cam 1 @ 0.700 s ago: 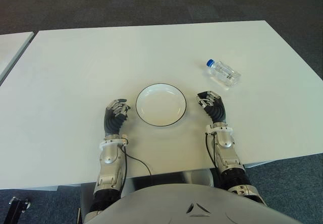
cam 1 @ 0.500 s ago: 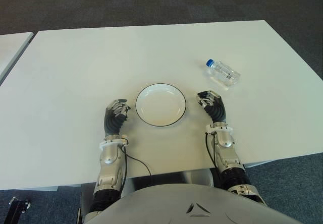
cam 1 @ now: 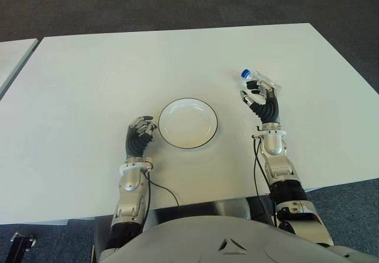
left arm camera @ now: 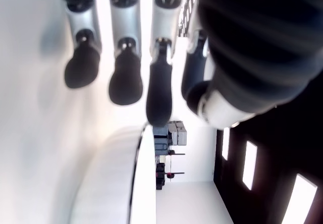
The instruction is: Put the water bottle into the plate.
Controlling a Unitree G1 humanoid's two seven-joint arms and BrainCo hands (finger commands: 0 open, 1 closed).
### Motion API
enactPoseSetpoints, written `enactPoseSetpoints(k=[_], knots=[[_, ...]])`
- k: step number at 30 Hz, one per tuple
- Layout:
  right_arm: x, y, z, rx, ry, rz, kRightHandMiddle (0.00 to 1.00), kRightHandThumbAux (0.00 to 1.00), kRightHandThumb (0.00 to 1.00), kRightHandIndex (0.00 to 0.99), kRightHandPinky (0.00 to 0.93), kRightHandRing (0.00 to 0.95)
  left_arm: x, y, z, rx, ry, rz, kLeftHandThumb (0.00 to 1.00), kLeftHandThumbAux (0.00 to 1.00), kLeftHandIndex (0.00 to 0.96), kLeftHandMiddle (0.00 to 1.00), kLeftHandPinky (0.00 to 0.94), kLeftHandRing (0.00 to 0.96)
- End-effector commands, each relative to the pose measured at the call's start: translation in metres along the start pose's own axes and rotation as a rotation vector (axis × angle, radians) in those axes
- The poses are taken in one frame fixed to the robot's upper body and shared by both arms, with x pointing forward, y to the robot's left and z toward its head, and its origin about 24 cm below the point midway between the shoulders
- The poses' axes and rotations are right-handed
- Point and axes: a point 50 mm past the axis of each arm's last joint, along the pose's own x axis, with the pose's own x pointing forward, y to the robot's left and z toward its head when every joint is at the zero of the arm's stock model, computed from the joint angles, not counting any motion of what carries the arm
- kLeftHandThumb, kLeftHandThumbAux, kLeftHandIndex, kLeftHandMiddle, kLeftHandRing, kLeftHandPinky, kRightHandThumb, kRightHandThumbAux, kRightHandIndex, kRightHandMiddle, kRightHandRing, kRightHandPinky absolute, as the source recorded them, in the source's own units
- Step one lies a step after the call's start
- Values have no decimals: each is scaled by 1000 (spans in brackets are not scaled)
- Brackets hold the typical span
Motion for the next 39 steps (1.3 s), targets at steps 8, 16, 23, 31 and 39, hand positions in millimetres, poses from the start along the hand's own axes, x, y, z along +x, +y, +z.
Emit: enactPoseSetpoints(k=[8,16,23,31,39], knots=[[38,-16,1,-270,-114,-26,137,688,493,150,151,138,0,-4,-3,11,12,-32,837,677,406,574,769,770],[59,-25,6,-348,-130,-32,62,618,421,58,77,55,1,-8,-3,7,17,-40,837,677,404,572,787,781],[81,-27,19,-411,-96,7,6,547,410,11,6,4,2,-14,-2,3,12,-51,836,678,402,570,787,782],[105,-24,13,-527,9,73,0,491,469,0,0,0,1,-17,-2,7,13,-60,836,677,403,570,799,786],[113,-22,-3,-693,116,179,0,405,487,0,0,0,1,-19,-3,12,8,-88,836,678,403,575,774,777]])
